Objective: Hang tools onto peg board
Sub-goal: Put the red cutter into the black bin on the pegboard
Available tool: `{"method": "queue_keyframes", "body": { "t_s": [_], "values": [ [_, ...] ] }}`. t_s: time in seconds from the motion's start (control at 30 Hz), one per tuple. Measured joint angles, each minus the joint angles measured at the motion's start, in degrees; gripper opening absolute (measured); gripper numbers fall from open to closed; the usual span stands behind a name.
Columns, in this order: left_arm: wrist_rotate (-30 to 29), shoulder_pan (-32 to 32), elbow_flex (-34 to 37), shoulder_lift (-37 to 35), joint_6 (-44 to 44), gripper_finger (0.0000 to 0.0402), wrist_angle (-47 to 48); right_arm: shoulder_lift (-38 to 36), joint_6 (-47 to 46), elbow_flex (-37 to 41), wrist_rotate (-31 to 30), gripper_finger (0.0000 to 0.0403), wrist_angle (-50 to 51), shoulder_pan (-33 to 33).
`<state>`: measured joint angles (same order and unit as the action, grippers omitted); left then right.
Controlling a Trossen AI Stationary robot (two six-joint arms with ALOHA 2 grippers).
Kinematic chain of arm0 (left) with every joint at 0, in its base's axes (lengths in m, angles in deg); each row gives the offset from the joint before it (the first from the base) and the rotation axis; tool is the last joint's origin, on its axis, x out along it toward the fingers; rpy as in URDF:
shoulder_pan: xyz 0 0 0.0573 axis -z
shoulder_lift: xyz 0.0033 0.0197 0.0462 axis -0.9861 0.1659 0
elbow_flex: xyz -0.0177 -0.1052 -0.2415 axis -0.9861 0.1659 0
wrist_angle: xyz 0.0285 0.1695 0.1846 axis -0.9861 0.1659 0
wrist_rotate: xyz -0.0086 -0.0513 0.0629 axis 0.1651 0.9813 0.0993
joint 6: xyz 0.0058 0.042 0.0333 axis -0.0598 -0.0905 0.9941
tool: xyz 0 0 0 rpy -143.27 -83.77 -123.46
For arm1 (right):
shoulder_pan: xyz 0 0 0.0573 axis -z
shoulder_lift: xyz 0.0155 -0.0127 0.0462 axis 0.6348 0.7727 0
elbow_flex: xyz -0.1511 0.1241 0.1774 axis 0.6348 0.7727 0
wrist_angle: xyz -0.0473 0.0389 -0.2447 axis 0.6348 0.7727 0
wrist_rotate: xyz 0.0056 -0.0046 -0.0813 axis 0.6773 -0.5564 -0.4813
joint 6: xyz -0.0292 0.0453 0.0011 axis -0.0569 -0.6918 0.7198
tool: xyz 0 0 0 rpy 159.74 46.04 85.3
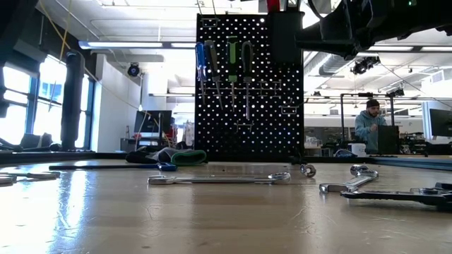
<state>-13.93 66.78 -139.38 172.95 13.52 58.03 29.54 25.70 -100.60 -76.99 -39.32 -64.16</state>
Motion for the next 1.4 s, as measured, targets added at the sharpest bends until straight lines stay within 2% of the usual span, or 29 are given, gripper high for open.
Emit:
{"method": "queue_keyframes", "body": {
  "t_s": [0.2, 0.33, 0.5, 0.67, 1.03, 1.4],
  "values": [
    [-3.32, 2.21, 0.02, -1.74, 6.17, 0.0168, 0.52, 0.00, 0.09, -0.02, 0.00, 0.0126, 0.00, 0.00],
    [-3.45, 3.22, 0.02, -2.94, 8.07, 0.0168, 1.88, 0.00, 0.16, -0.02, 0.00, 0.0126, 0.01, 0.00],
    [-2.42, 1.73, -0.39, -3.08, 4.44, 0.0159, 8.45, 0.00, 0.51, -0.02, -0.03, 0.0126, 0.00, 0.00],
    [-1.95, 0.08, -0.39, -3.08, 0.78, 0.0147, 8.79, 0.00, 0.56, -0.02, -0.04, 0.0126, 0.01, 0.00],
    [-1.65, -0.53, -0.50, -0.82, 2.15, 0.0091, 8.78, 0.00, 1.19, 0.00, -0.69, 0.0126, 0.02, 0.02],
    [-2.17, -0.54, -0.42, -0.11, 2.43, 0.0067, 7.51, 0.00, 1.18, -0.02, -0.96, 0.0126, 0.04, 0.02]
  ]
}}
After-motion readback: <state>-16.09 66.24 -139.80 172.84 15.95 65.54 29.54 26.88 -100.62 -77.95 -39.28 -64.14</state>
